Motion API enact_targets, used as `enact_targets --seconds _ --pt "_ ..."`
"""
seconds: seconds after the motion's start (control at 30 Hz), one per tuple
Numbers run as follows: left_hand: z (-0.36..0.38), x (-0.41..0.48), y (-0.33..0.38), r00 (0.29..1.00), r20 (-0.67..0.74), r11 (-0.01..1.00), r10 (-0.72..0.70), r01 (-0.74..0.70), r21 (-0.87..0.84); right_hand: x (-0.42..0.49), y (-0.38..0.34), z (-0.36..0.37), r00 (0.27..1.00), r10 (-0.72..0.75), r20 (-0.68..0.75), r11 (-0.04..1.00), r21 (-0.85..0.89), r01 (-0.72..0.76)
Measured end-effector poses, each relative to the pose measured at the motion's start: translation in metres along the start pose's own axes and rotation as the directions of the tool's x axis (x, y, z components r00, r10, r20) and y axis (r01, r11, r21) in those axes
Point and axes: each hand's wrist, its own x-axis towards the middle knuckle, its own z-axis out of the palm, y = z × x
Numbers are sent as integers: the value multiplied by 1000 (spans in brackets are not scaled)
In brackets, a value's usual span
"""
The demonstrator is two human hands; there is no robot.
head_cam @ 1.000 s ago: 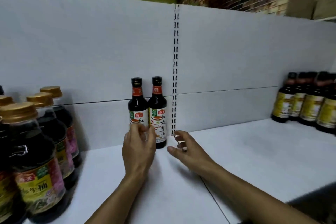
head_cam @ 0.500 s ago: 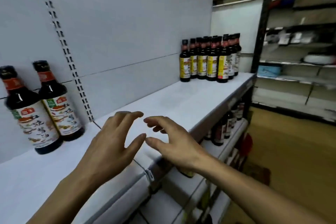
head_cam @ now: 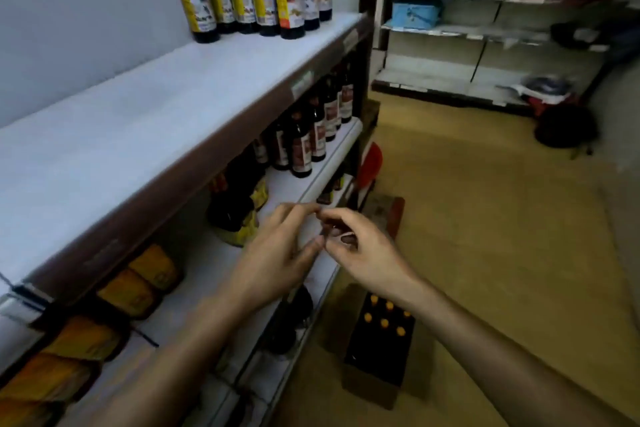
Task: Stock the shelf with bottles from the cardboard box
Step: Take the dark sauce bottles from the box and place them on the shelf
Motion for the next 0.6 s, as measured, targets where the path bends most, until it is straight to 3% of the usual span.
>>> enact_targets --seconds 0.33,0.6 --pt "141 22 28 972 226 987 -69 99 -123 -50 131 -29 958 280 -64 958 90 -274" --pt "238 24 6 906 415 964 -85 180 -195 -76 221 -2 874 480 -72 869 173 -463"
